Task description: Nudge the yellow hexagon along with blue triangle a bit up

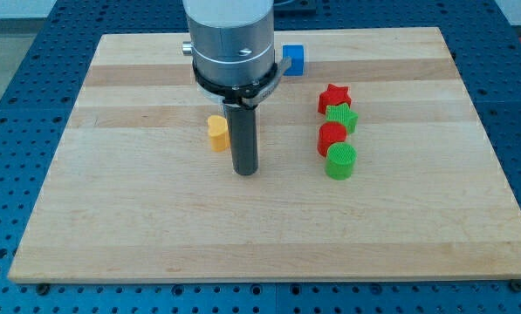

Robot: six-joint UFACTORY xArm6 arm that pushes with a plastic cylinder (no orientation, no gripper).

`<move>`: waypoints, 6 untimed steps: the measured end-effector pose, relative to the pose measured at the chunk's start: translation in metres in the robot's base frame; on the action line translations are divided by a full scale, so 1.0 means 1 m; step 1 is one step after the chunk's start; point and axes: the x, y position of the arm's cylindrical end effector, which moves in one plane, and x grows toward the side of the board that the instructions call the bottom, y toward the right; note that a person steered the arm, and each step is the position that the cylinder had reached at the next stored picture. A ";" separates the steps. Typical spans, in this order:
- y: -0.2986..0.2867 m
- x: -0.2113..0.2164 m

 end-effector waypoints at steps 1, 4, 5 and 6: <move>0.004 0.000; 0.016 -0.046; 0.014 -0.064; -0.022 -0.065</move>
